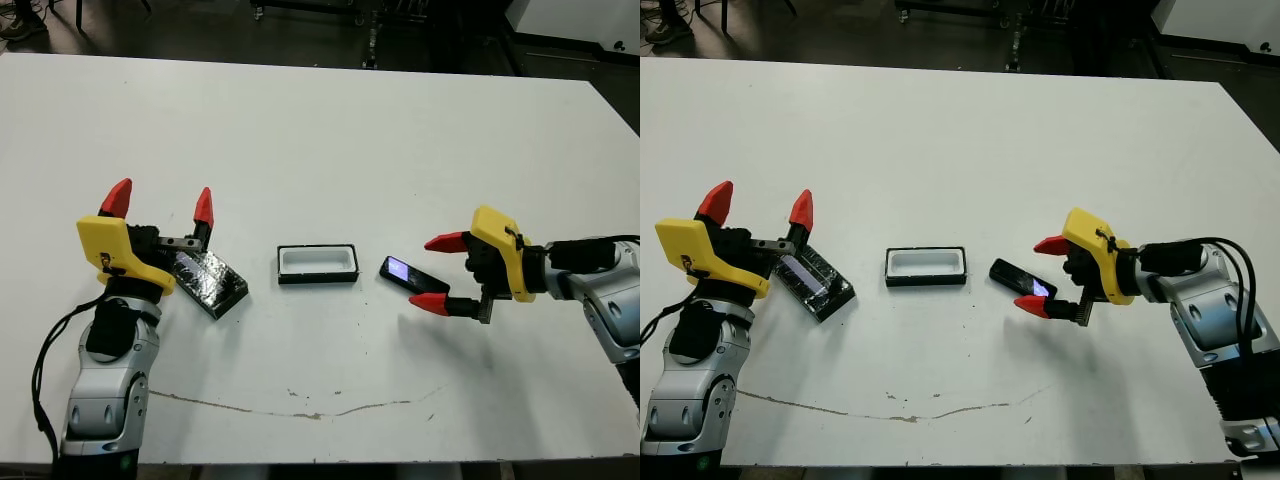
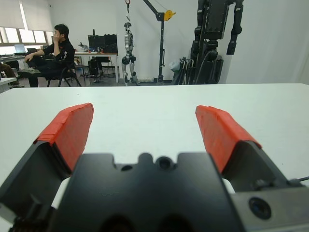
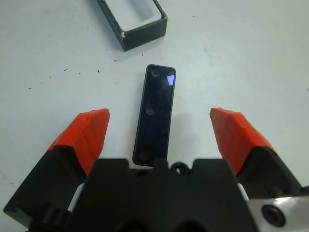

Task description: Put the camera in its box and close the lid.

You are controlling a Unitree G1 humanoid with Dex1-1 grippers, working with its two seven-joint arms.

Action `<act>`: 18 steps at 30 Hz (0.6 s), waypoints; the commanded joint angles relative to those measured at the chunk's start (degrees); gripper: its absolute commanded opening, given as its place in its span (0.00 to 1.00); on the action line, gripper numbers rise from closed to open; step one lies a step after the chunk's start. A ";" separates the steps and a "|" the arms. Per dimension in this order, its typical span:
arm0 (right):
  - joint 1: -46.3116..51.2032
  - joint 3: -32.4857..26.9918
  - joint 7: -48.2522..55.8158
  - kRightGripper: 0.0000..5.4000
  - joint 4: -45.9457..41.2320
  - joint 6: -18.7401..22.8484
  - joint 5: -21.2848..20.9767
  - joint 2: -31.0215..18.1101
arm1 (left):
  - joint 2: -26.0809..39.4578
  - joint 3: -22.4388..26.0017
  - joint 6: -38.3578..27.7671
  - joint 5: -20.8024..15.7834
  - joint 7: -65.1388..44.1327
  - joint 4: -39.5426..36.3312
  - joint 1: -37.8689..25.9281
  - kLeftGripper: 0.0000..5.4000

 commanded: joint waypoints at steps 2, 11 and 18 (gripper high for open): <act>1.06 0.26 -0.31 1.00 0.88 -0.81 -0.37 0.33 | -0.06 -0.02 0.37 0.38 0.38 0.02 0.68 1.00; 1.56 0.19 -0.24 1.00 1.50 -0.93 -0.20 1.21 | 0.03 0.22 0.41 0.03 0.24 0.16 0.62 1.00; 2.62 0.04 -1.36 0.92 0.86 -0.62 -0.26 1.73 | -0.21 0.26 0.83 -0.15 0.50 -0.07 0.60 1.00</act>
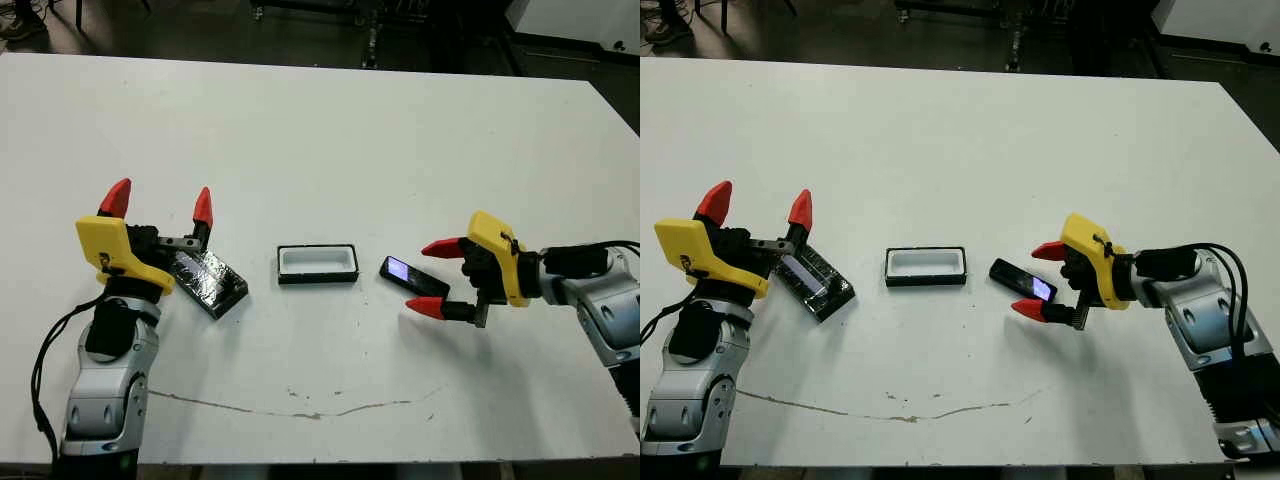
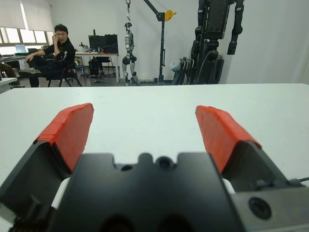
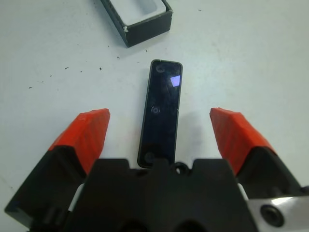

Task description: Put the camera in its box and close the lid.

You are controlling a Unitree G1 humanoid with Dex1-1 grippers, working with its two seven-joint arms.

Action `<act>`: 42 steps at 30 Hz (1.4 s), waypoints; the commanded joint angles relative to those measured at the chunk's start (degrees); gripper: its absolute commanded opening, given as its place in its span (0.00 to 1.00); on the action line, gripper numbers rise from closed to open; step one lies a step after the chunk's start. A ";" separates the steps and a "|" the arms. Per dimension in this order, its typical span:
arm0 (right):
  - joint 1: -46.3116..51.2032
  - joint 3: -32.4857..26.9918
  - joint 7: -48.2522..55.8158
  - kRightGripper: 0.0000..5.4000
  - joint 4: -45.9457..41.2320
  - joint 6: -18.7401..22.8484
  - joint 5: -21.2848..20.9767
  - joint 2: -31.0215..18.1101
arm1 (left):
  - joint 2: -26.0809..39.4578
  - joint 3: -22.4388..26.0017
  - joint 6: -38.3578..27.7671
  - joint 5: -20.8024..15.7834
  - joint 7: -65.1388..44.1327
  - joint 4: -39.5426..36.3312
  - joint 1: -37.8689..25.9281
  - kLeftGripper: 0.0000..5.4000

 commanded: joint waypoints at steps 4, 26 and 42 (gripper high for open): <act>2.08 -0.15 -2.58 0.79 -0.99 1.34 -0.43 0.56 | -0.19 0.12 0.65 0.09 0.55 -0.09 0.59 1.00; 2.85 -0.51 -2.63 0.31 -0.51 -1.41 -0.59 0.91 | -1.91 0.44 1.08 -0.20 2.75 -0.78 0.49 1.00; -14.01 -8.01 -3.26 0.31 4.09 11.80 10.23 5.41 | -1.33 0.05 0.77 0.27 2.35 -0.43 0.19 1.00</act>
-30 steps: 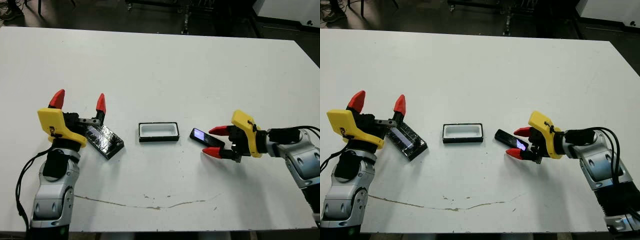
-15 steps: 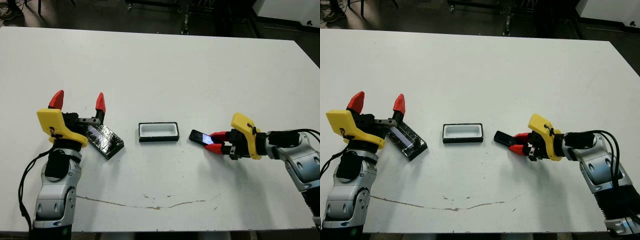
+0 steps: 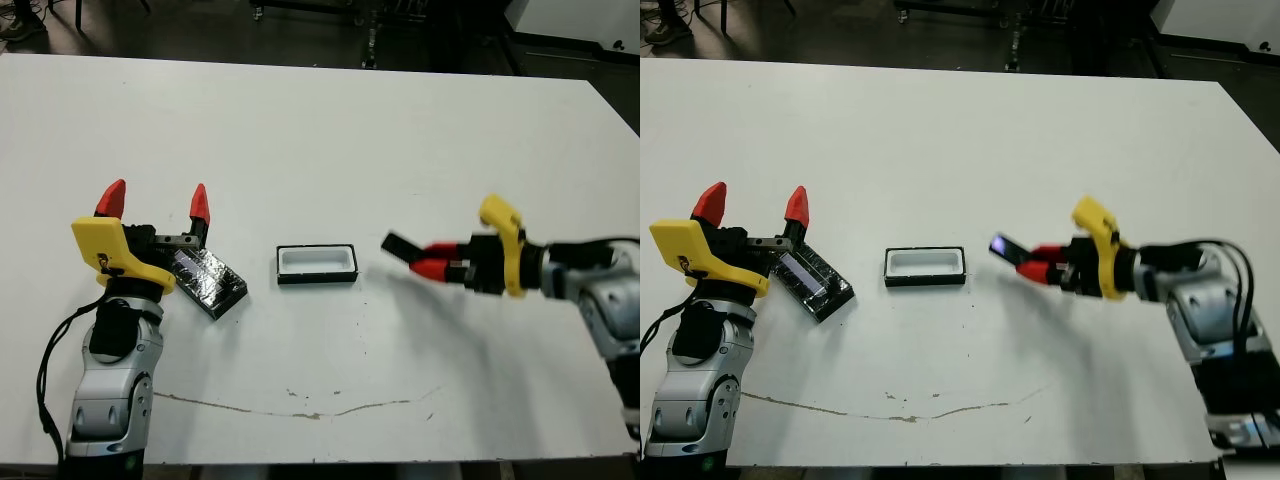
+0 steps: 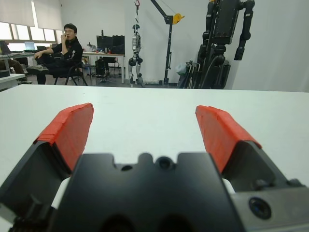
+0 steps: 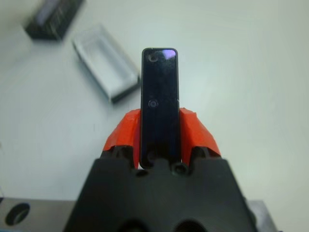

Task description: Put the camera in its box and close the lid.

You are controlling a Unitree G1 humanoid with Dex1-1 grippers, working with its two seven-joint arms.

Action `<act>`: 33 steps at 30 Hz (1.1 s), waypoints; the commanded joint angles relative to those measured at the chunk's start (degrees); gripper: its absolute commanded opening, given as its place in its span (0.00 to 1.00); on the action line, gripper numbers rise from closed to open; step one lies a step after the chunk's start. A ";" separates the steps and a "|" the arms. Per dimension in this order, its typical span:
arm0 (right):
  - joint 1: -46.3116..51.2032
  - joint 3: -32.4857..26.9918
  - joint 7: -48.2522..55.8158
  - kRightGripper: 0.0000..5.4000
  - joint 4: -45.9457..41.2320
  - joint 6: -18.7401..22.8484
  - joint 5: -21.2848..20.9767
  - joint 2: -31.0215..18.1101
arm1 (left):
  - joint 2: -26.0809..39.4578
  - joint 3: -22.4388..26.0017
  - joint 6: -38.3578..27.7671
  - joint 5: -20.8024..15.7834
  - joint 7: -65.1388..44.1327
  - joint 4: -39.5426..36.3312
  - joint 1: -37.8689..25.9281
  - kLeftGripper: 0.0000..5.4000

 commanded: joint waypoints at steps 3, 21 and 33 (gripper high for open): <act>-10.00 -0.92 4.08 0.31 11.96 -2.75 2.58 4.09 | 0.38 -0.15 1.09 0.24 -0.06 0.05 0.18 1.00; -23.27 13.51 15.08 0.31 26.05 -11.58 -7.17 15.61 | 0.67 0.31 0.76 -0.50 -0.51 -0.07 0.04 1.00; -22.27 18.33 16.85 0.31 27.14 -14.64 -13.87 17.59 | 0.71 0.55 0.88 -1.30 -1.31 -0.06 0.14 1.00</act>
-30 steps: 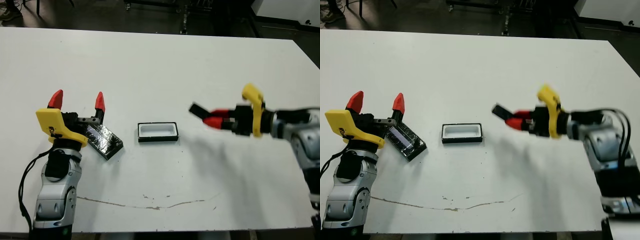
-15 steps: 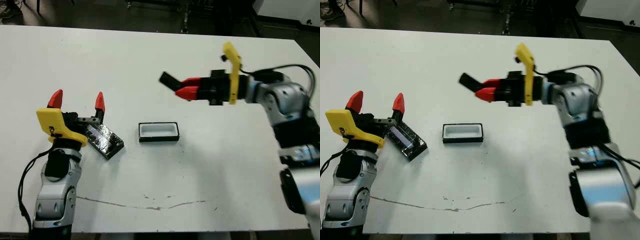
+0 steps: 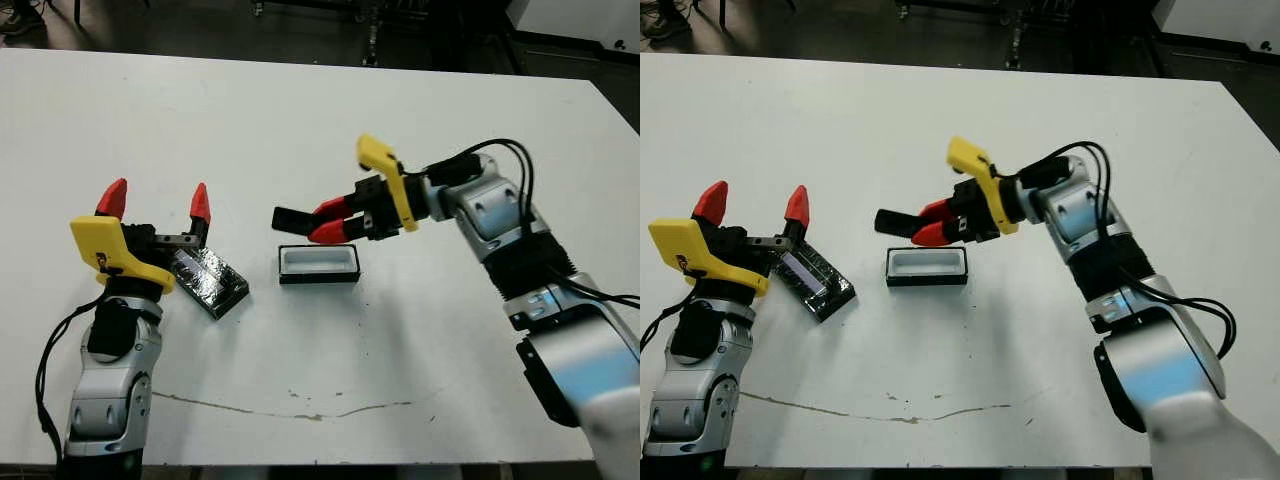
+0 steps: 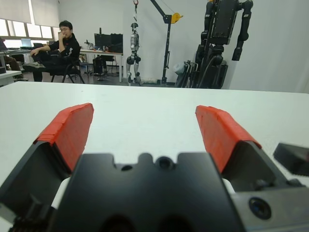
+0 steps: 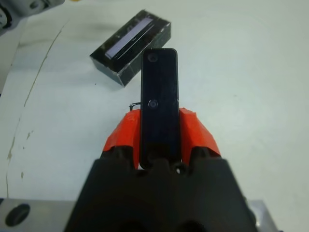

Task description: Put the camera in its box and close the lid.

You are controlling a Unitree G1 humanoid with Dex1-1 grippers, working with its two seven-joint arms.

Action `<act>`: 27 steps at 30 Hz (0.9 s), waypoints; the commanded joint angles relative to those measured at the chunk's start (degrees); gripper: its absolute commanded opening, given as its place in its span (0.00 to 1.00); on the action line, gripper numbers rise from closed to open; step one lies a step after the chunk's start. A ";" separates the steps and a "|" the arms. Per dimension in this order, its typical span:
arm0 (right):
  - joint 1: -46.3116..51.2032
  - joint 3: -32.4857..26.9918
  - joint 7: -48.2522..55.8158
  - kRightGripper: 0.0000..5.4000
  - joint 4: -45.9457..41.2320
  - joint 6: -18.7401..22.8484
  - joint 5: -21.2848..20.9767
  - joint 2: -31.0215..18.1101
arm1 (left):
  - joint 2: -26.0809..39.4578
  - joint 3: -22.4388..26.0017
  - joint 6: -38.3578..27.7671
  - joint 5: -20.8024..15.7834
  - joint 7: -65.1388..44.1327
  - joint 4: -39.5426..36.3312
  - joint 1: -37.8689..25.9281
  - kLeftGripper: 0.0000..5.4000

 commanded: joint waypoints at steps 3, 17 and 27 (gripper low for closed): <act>-0.29 0.75 0.13 0.31 1.95 -1.71 -2.51 -0.25 | 0.36 0.24 0.61 -0.27 -0.21 -0.02 0.31 1.00; 1.64 1.02 -0.62 0.31 2.81 -5.76 -6.19 -0.62 | 0.45 0.37 0.51 -0.97 -0.81 0.35 0.53 1.00; 2.68 0.23 -0.91 0.31 2.76 -5.08 -6.21 -0.32 | 0.49 0.24 0.40 -0.36 -0.62 0.31 0.65 1.00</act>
